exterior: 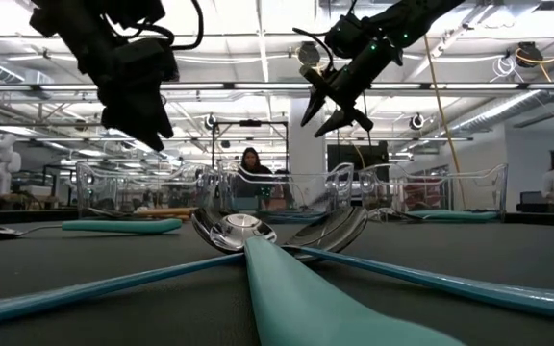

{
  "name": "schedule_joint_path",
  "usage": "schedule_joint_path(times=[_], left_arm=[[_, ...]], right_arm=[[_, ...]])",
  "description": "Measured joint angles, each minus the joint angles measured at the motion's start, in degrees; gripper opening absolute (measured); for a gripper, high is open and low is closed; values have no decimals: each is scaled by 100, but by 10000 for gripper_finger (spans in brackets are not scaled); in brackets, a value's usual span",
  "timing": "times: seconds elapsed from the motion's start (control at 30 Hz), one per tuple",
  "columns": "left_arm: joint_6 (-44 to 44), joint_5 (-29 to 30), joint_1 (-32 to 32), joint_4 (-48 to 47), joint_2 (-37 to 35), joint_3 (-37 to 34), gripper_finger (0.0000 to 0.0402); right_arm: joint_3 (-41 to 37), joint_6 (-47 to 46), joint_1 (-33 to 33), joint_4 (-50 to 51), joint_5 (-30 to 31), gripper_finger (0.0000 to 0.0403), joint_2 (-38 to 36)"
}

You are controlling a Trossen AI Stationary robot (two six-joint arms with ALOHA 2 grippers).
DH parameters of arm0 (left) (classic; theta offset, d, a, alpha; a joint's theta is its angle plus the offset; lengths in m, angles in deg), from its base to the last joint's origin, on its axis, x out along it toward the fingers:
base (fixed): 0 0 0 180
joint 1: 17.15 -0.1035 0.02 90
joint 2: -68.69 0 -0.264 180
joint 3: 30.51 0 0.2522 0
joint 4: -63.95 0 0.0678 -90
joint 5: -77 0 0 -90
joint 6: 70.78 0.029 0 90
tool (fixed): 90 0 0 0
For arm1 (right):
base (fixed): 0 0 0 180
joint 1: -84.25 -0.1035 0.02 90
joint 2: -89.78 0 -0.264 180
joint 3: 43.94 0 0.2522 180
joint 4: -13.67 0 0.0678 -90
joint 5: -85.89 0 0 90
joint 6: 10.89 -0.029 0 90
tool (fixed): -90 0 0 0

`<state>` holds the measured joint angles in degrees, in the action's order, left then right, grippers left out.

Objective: Sort silverware by color (type)
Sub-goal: Put the light green spoon into the right transparent bin

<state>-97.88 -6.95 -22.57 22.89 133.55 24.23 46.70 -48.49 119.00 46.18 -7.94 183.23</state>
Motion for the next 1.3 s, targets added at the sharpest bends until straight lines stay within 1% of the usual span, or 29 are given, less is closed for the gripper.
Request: schedule_joint_path(times=[0.1,0.2,0.33,0.5,0.63,0.73,0.87,0.97,1.1,1.2,1.3], left_arm=[[-161,-42,185,120,32,-206,248],[-427,-58,422,459,51,-538,248],[-1064,-49,737,565,72,-1000,248],[-1597,-41,1165,553,72,-1308,248],[-1573,-38,1572,645,72,-1335,248],[-1389,-6,1919,814,78,-1335,248],[-1137,326,2350,1026,303,-1330,248],[-1149,682,2511,1041,545,-1330,248],[-1157,663,2612,1258,841,-1330,246],[-1158,639,2698,1328,1091,-1330,224],[-1159,711,2764,1314,1342,-1317,185]], right_arm=[[0,-14,-63,-58,-265,211,-33],[0,13,-177,-48,-556,226,-63],[0,61,-426,-38,-694,223,-110],[0,117,-742,-47,-696,211,-157],[0,140,-927,-39,-697,208,-157],[0,147,-1057,-25,-696,208,-157],[0,256,-1254,71,-697,208,-187],[7,327,-1436,112,-697,208,-205],[7,385,-1658,131,-693,208,-211],[7,399,-1770,133,-687,208,-212],[7,401,-1859,128,-638,208,-212]])
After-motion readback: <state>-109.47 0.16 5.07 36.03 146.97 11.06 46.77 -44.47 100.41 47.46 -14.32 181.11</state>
